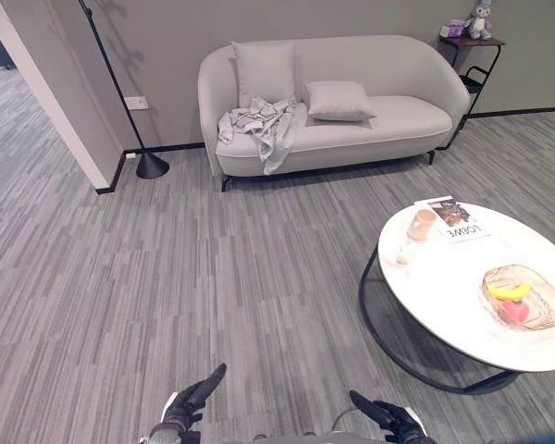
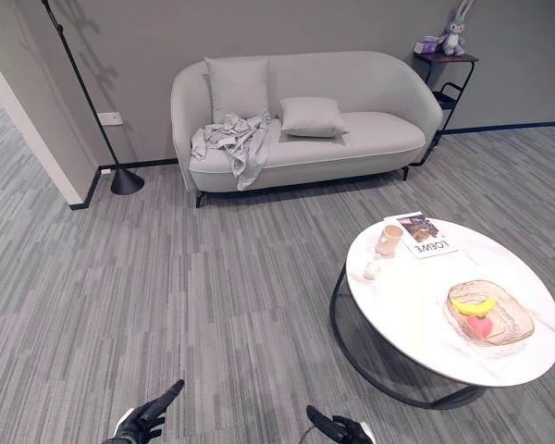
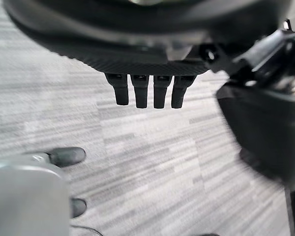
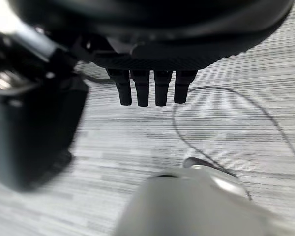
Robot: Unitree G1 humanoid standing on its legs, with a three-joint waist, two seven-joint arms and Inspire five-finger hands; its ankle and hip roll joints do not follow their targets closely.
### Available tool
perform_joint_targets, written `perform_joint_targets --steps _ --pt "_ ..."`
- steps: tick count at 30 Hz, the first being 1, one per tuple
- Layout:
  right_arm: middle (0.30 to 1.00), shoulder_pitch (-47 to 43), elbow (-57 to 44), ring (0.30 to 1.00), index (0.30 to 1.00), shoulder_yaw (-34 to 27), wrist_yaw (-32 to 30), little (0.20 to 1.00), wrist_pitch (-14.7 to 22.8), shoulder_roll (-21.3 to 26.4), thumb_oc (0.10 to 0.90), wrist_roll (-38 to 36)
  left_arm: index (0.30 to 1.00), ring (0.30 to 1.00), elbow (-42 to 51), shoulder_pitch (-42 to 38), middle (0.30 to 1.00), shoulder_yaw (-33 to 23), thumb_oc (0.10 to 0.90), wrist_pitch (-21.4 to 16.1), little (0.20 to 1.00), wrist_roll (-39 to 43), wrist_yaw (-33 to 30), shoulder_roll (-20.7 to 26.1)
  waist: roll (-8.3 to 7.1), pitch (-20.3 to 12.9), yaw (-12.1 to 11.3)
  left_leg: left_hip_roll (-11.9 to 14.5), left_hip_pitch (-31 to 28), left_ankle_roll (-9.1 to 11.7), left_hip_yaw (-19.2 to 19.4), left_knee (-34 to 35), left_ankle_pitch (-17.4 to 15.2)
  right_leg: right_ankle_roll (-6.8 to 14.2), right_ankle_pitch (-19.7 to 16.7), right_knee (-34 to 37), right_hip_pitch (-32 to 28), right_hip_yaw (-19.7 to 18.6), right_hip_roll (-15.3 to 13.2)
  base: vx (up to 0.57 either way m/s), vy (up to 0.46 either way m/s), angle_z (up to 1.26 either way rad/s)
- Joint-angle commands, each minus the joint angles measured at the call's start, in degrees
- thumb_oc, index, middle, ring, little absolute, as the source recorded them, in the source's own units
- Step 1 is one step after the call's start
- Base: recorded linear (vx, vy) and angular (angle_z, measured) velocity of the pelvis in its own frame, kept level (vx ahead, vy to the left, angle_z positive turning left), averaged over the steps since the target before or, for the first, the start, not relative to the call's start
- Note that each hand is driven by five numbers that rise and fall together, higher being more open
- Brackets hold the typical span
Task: Hang the clothes on the sofa on the clothes rack.
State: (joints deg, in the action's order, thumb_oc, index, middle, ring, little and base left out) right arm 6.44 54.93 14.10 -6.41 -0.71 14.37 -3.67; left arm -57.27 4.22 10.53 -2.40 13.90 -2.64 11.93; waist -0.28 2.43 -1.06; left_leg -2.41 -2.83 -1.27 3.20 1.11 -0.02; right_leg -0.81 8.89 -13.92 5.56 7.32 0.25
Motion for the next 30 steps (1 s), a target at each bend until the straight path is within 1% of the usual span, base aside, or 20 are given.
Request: perform_joint_targets --steps 1,9,11,13,14,15,16,18,19,20,21,22,23,24,25,26,27,28,29,30 --pt "0.9 -2.2 -2.0 0.9 0.9 1.5 -0.2 0.9 2.3 2.2 0.8 -1.0 0.9 0.9 0.3 -3.2 0.9 -0.2 0.8 -3.3 0.9 1.5 0.5 1.2 -1.92 2.1 0.5 2.5 -2.3 3.5 1.3 3.9 -1.5 5.2 -8.7 18.9 -11.3 0.5 -3.4 0.0 -0.025 0.09" --pt "0.9 -2.3 -2.8 0.9 0.9 2.8 1.5 0.9 2.4 3.0 0.8 -1.3 0.9 0.9 -1.4 -4.3 0.9 0.0 0.8 -2.9 0.9 1.2 0.7 1.4 -2.07 2.5 0.3 3.0 -3.5 4.0 0.5 3.9 -1.5 4.6 -7.7 18.9 -12.4 0.9 -2.9 0.02 -0.044 0.1" --pt "0.9 -2.8 -3.1 0.9 0.9 2.9 1.4 0.9 2.5 3.2 0.8 -1.4 0.9 0.9 -1.8 -4.8 0.9 -0.2 0.8 -2.9 0.9 1.9 0.7 1.5 -2.28 3.4 0.1 3.2 -3.7 4.2 0.3 3.4 -0.7 4.2 -7.5 18.9 -12.7 0.7 -2.9 0.0 -0.071 0.01" --pt "0.9 -3.5 -3.6 0.9 0.9 2.9 1.4 0.9 2.5 3.6 0.8 -1.5 0.9 0.9 -1.7 -5.3 0.9 -0.2 0.8 -2.9 0.9 2.6 0.5 1.5 -2.9 4.8 -0.1 3.2 -0.4 4.6 0.2 -2.7 -2.3 3.8 -7.6 18.9 -12.6 0.8 -3.2 -0.06 -0.1 0.0" --pt "0.9 -4.2 -4.1 0.9 0.9 3.0 1.3 0.9 2.7 3.9 0.8 -1.9 0.9 0.9 -2.0 -5.8 0.9 -0.3 0.8 -2.9 0.9 3.3 0.4 1.3 -3.46 6.2 -0.3 3.1 3.0 5.1 0.0 -9.0 -3.6 3.1 -7.5 18.9 -12.6 1.0 -3.3 -0.04 -0.086 0.1" --pt "0.9 -4.3 -4.1 0.9 0.9 3.0 1.3 0.9 2.7 3.9 0.8 -1.9 0.9 0.9 -2.0 -5.9 0.9 -0.3 0.8 -2.9 0.9 3.3 0.4 1.3 -3.43 6.2 -0.3 3.1 3.1 5.2 0.0 -9.3 -3.7 3.1 -7.5 18.9 -12.6 1.0 -3.3 -0.01 -0.095 0.14" --pt "0.9 -4.3 -4.8 0.9 0.9 3.1 1.3 0.9 2.7 4.1 0.8 -1.8 0.9 0.9 -1.8 -5.7 0.9 -0.4 0.8 -2.9 0.9 3.6 0.4 1.2 -3.64 6.7 -0.4 3.2 5.0 5.4 -0.2 -13.3 -3.4 2.8 -7.5 18.9 -12.8 1.0 -3.3 0.04 -0.067 0.06" --pt "0.9 -4.1 -6.2 0.9 0.9 3.1 1.3 0.9 2.7 4.5 0.8 -1.9 0.9 0.9 -1.1 -5.2 0.9 -0.4 0.8 -2.8 0.9 4.0 0.4 1.0 -3.92 8.0 -1.0 3.4 10.6 5.2 -1.4 -24.0 -1.3 1.7 -6.9 18.9 -13.8 0.6 -2.8 0.07 -0.127 -0.04" --pt "0.9 -4.4 -6.9 0.9 0.9 3.1 1.1 0.9 2.7 5.0 0.8 -2.4 0.9 0.9 -1.9 -5.6 0.9 -0.3 0.8 -2.3 0.9 5.0 0.4 0.6 -4.1 9.6 -1.4 3.1 16.4 5.2 -3.0 -34.1 3.3 0.5 -6.4 18.9 -14.7 0.6 -2.2 0.06 -0.113 0.08" --pt "0.9 -4.4 -6.9 0.9 0.9 3.1 1.1 0.9 2.7 5.0 0.8 -2.4 0.9 0.9 -1.9 -5.6 0.9 -0.3 0.8 -2.3 0.9 5.0 0.4 0.6 -4.08 9.5 -1.4 3.1 16.4 5.2 -3.0 -34.1 3.3 0.5 -6.4 18.9 -14.7 0.6 -2.2 0.11 -0.114 0.15" --pt "0.9 -5.0 -6.6 0.9 0.9 3.3 0.9 0.9 2.5 5.1 0.8 -2.6 0.9 0.9 -3.1 -5.8 0.9 -0.5 0.8 -2.1 0.9 5.7 0.2 0.2 -4.49 10.1 -1.8 2.9 19.1 4.9 -2.0 -37.6 3.4 0.1 -5.6 18.9 -15.3 1.1 -2.2 0.22 -0.031 -0.01" --pt "0.9 -4.9 -6.7 0.9 0.9 3.2 0.7 0.9 2.2 4.9 0.8 -2.9 0.9 0.9 -2.9 -5.6 0.9 -1.1 0.8 -2.4 0.9 6.4 0.1 -0.1 -4.6 9.5 -2.7 2.7 21.9 4.3 0.6 -33.6 2.1 0.5 -4.6 18.9 -16.2 1.0 -2.1 0.23 -0.029 -0.05" --pt "0.9 -4.9 -6.7 0.9 0.9 3.2 0.7 0.9 2.2 4.9 0.8 -2.9 0.9 0.9 -2.8 -5.6 0.9 -1.1 0.8 -2.4 0.9 6.4 0.1 -0.1 -4.64 9.5 -2.8 2.7 21.8 4.3 0.7 -33.6 2.0 0.5 -4.5 18.9 -16.3 0.8 -2.1 0.4 0.063 -0.05" --pt "0.9 -5.6 -6.1 0.9 0.9 3.4 0.4 0.9 2.5 4.7 0.8 -2.9 0.9 0.9 -2.7 -5.0 0.9 -1.7 0.8 -2.6 0.9 6.5 -0.2 -0.3 -4.92 9.1 -4.4 3.8 22.4 4.0 3.6 -21.9 2.0 1.3 -3.3 18.9 -17.3 0.7 -2.0 0.24 0.056 0.01" --pt "0.9 -5.7 -6.1 0.9 0.9 3.4 0.4 0.9 2.5 4.7 0.8 -2.9 0.9 0.9 -2.7 -5.0 0.9 -1.7 0.8 -2.6 0.9 6.5 -0.2 -0.3 -5.0 9.1 -4.4 3.7 22.3 4.0 3.7 -21.6 2.2 1.3 -3.3 18.9 -17.2 0.7 -2.1 0.5 0.149 -0.12" --pt "0.9 -6.5 -5.9 0.9 0.9 3.7 0.0 0.9 2.7 4.7 0.8 -2.7 0.9 0.9 -2.1 -4.7 0.9 -1.8 0.8 -2.6 0.9 6.6 -0.3 -0.1 -4.26 8.3 -5.6 6.0 21.0 4.9 4.6 -6.3 6.1 2.1 -1.7 18.9 -18.3 1.1 -1.3 0.26 0.094 -0.14" --pt "0.9 -6.4 -5.9 0.9 0.9 3.7 0.0 0.9 2.7 4.6 0.8 -2.7 0.9 0.9 -2.1 -4.6 0.9 -1.8 0.8 -2.6 0.9 6.6 -0.3 -0.1 -4.42 8.4 -5.6 5.7 20.4 4.9 4.8 -5.4 6.5 2.2 -1.6 18.9 -18.5 1.1 -1.5 0.4 0.146 -0.12" --pt "0.9 -7.2 -5.8 0.9 0.9 3.9 -0.3 0.9 2.8 4.7 0.8 -2.6 0.9 0.9 -1.9 -4.6 0.9 -2.0 0.8 -2.7 0.9 6.6 -0.4 0.0 -4.4 8.3 -6.2 6.4 21.1 5.1 4.9 0.1 7.4 2.5 -0.7 18.9 -19.2 1.5 -1.6 0.48 0.157 -0.08" --pt "0.9 -8.7 -5.2 0.9 0.9 4.2 -0.6 0.9 2.9 4.5 0.8 -2.2 0.9 0.9 -3.4 -4.7 0.9 -2.7 0.8 -2.5 0.9 6.5 -0.7 0.5 -4.7 7.9 -6.9 8.2 23.8 6.5 5.8 3.9 8.4 2.9 1.1 18.9 -21.7 1.6 -1.5 0.48 0.157 -0.08" --pt "0.9 -8.7 -5.2 0.9 0.9 4.2 -0.6 0.9 2.9 4.5 0.8 -2.2 0.9 0.9 -3.4 -4.7 0.9 -2.7 0.8 -2.6 0.9 6.5 -0.6 0.5 -4.78 7.9 -7.0 8.2 23.8 6.5 5.8 3.9 8.4 3.0 1.1 18.9 -21.7 1.5 -1.5 0.5 0.193 -0.19"
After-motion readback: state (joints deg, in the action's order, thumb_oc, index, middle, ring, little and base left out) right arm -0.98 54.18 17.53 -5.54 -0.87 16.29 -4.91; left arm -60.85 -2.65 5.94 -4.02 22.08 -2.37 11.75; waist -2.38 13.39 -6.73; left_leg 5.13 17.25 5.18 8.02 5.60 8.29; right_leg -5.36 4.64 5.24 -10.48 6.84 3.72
